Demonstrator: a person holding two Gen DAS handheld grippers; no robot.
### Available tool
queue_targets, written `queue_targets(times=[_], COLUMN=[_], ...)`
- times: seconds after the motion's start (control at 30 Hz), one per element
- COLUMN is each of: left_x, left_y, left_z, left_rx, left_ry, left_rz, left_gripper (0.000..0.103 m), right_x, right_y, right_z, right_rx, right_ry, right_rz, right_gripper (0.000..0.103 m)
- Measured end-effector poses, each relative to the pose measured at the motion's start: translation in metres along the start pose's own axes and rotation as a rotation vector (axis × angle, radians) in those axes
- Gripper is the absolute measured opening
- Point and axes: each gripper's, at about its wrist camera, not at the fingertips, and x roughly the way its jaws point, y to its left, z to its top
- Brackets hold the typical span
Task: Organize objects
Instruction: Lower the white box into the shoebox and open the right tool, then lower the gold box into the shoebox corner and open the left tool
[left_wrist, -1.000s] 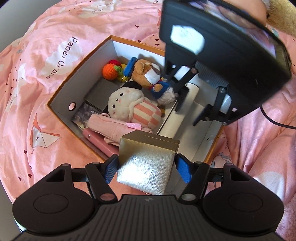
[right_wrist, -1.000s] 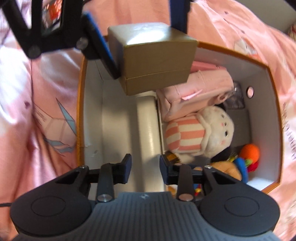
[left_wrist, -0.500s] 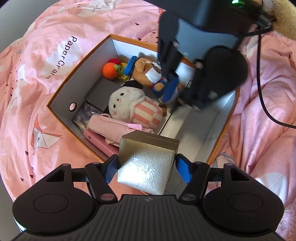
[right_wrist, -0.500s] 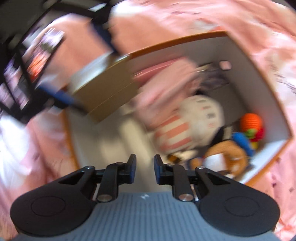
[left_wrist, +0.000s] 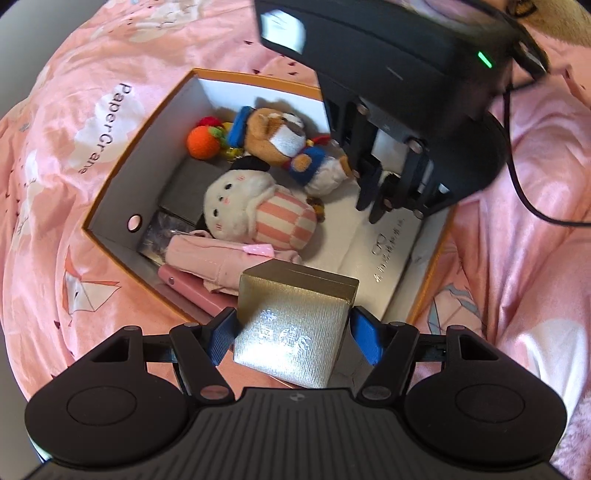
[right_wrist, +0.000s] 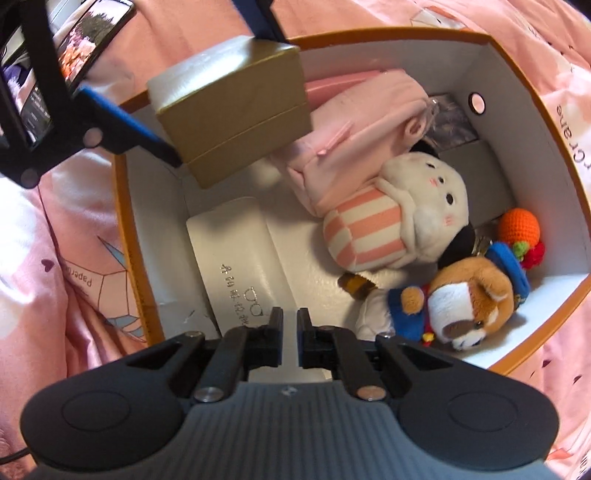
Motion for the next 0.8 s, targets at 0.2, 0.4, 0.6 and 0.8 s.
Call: queue_targets(times=[0.2, 0.4, 0.6, 0.8], left_x=[-0.003, -0.004, -0.001, -0.002], left_y=[-0.004, -0.007, -0.01, -0.008], left_z=[-0.003, -0.005, -0.005, -0.004], left_rx=[0.047, 0.091, 0.138, 0.127], left_ry=[0.008, 0.021, 0.026, 0.005], left_rz=[0.014, 0.014, 0.016, 0.002], left_gripper=[0.077, 0.077, 0.077, 0.077], right_x=[0.0, 0.023, 0.042, 0.04], right_y=[-0.011, 0.003, 0.008, 0.008], right_z=[0.009, 0.029, 0.039, 0.039], right_rx=[0.208, 0.254, 0.285, 0.286], right_ry=[-0.153, -0.209, -0.186, -0.172], right_rz=[0.135, 0.148, 0.122, 0.102], right_gripper=[0.024, 0.031, 0.035, 0.035])
